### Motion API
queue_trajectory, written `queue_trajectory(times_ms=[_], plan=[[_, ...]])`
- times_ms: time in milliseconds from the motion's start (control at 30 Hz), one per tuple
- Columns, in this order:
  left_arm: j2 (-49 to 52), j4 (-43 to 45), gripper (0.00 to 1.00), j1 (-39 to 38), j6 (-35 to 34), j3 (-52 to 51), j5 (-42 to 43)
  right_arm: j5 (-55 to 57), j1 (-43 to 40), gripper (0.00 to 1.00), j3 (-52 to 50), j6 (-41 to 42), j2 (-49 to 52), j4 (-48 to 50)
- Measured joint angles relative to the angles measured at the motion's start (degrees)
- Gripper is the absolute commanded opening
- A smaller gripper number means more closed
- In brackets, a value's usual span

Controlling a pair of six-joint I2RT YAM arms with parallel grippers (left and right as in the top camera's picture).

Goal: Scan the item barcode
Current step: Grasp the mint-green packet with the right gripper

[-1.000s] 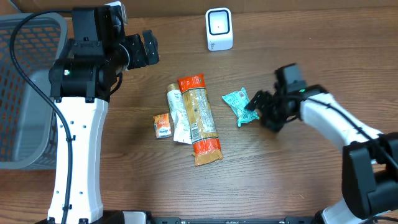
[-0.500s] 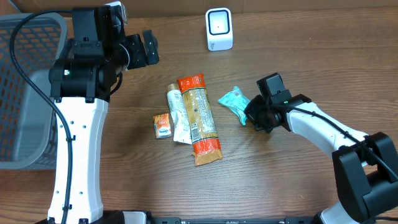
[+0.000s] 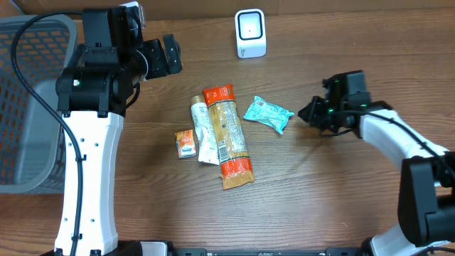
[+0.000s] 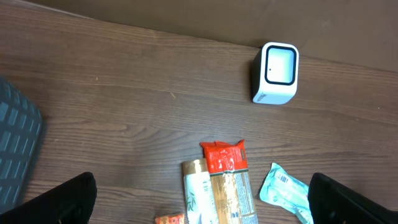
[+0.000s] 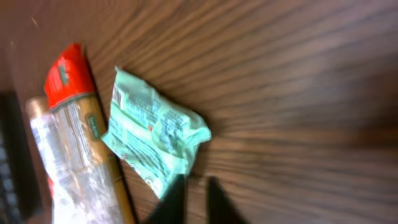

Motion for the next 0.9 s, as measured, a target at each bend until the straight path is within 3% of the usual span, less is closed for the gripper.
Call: queue_trajectory(times_ms=[533,800,833,900], plan=[[0.0,0.0,1.00,0.0,0.0,0.0,0.0,-5.1,4.7,0.55,0.0,6.5,3.0,0.2],[0.0,0.0,1.00,0.0,0.0,0.0,0.0,-3.3,7.6,0.57,0.1,5.6,8.5,9.2],[0.0,0.0,1.00,0.0,0.0,0.0,0.0,-3.9,7.9,0.55,0.2,6.0,9.5,10.6],[0.0,0.0,1.00,0.0,0.0,0.0,0.0,-4.2,8.4,0.27,1.0,7.1,10.7,12.6]])
